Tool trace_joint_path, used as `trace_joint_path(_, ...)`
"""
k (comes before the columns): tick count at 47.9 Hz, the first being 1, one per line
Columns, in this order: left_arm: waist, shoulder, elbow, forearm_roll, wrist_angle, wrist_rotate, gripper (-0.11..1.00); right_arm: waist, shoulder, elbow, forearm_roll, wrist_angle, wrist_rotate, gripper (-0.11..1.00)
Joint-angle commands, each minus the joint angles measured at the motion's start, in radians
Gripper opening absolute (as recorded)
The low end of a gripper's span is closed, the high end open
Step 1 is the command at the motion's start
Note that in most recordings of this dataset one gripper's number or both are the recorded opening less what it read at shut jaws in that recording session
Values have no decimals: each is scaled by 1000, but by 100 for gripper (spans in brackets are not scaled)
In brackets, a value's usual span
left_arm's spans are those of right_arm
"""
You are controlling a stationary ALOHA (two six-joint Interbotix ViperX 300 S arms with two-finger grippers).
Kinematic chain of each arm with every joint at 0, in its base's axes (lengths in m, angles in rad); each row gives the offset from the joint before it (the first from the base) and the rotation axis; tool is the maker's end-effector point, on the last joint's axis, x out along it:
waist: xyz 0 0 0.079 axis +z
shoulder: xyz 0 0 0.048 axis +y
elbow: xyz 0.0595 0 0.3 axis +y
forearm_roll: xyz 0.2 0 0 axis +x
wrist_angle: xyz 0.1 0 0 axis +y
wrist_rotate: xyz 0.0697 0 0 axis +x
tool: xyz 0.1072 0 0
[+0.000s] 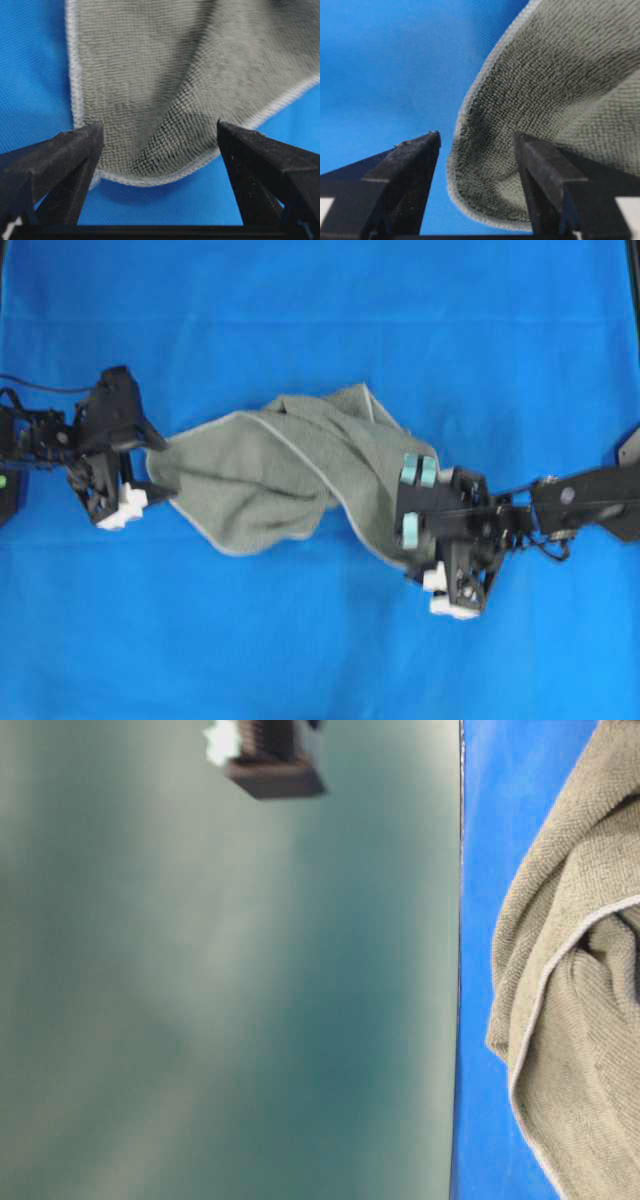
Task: Fold a large towel.
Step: 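Reach both grippers to opposite ends of the grey towel and grasp, then lift the towel with both grippers and shake it out in the air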
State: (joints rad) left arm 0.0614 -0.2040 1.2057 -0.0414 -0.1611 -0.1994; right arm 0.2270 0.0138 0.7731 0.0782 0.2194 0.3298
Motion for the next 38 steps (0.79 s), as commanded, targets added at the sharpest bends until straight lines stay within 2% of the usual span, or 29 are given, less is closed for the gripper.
trace_joint_path(1,18,3,-23,2,-8,0,87,-5,14,-17,2,-2,3,63)
trace_joint_path(6,28,2,-26,2,5,3,82,-15,37,-17,0,-2,3,63)
trace_joint_path(8,26,2,-28,0,11,3,74,-18,44,-17,-3,-2,3,62)
trace_joint_path(12,21,2,-28,0,28,3,52,-26,51,-18,-6,-2,3,57)
trace_joint_path(15,15,-2,-31,2,41,5,31,-29,46,-18,-6,-2,2,43)
trace_joint_path(20,11,-32,-52,2,103,5,3,-28,2,-20,-5,8,3,9)
trace_joint_path(22,9,-58,-69,2,143,8,1,-25,-32,-20,-3,18,3,1)
trace_joint_path(33,2,-331,-215,6,495,18,1,-20,-316,-11,-11,81,-9,1)
trace_joint_path(38,2,-463,-261,8,584,20,1,-25,-469,-2,-52,91,-9,1)
